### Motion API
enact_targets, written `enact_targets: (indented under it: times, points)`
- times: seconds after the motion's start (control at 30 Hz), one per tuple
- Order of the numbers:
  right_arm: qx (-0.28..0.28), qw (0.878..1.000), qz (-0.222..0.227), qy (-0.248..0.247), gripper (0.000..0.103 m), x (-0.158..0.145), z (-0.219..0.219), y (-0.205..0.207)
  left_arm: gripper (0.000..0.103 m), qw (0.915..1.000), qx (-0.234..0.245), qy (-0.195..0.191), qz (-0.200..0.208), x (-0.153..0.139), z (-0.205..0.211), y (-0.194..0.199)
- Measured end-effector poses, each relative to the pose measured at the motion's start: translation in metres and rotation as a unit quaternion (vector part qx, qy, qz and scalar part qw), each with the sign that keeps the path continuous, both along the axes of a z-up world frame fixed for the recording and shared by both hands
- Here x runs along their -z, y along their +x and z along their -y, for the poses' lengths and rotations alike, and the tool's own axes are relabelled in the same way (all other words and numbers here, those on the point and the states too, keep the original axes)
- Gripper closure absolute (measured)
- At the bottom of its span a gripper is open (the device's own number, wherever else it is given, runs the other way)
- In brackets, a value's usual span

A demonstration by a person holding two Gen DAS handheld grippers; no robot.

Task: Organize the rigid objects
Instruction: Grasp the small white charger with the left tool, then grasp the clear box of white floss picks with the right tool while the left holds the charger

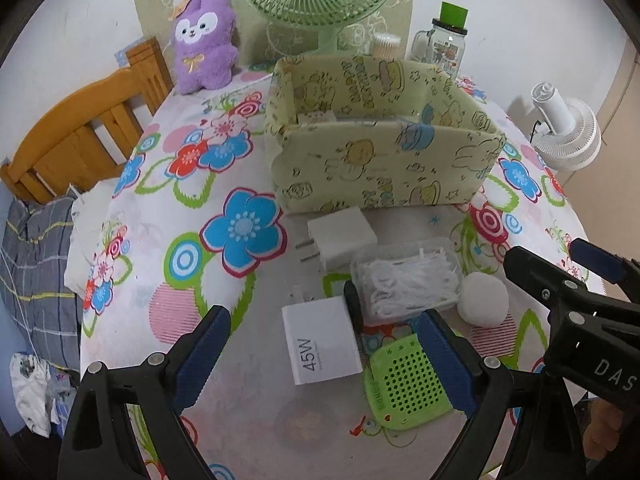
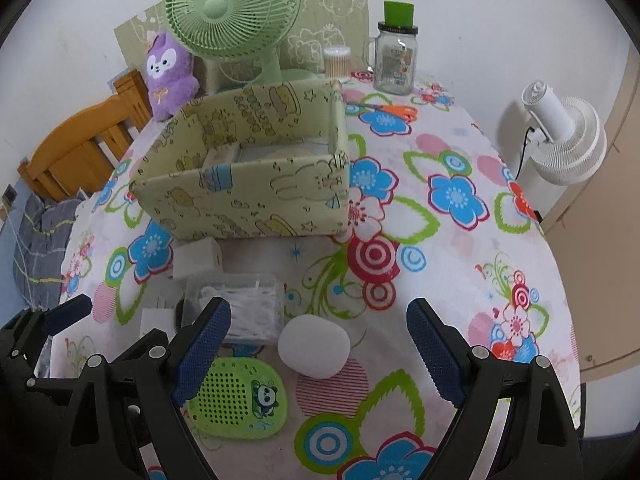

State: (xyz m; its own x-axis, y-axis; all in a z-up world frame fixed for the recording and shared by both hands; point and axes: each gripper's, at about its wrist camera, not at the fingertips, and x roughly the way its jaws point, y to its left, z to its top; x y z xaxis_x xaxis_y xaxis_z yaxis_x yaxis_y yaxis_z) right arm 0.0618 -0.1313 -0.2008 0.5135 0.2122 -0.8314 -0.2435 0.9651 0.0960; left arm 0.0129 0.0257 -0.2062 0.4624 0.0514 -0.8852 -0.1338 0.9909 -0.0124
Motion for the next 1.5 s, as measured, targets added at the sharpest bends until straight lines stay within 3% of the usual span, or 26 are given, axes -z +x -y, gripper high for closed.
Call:
enact_targets:
  times: [0.53, 0.87, 1.03, 1.5]
  points:
    - [0.017, 0.999, -0.038, -0.007, 0.013, 0.03, -0.013, -0.006, 0.023, 0.9993, 0.013, -0.014, -0.032, 0.026, -0.004, 0.001]
    - [0.014, 0.999, -0.049, -0.005, 0.016, 0.036, -0.026, -0.008, 0.056, 0.9976, 0.018, -0.047, -0.048, 0.035, -0.013, 0.001]
    - [0.012, 0.999, -0.05, -0.006, 0.016, 0.036, -0.034, -0.008, 0.055, 0.9974, 0.023, -0.051, -0.046, 0.035, -0.016, 0.0]
    - [0.027, 0.998, -0.061, -0.015, 0.016, 0.042, -0.041, -0.006, 0.052, 0.998, 0.039, -0.001, -0.05, 0.043, -0.006, 0.013]
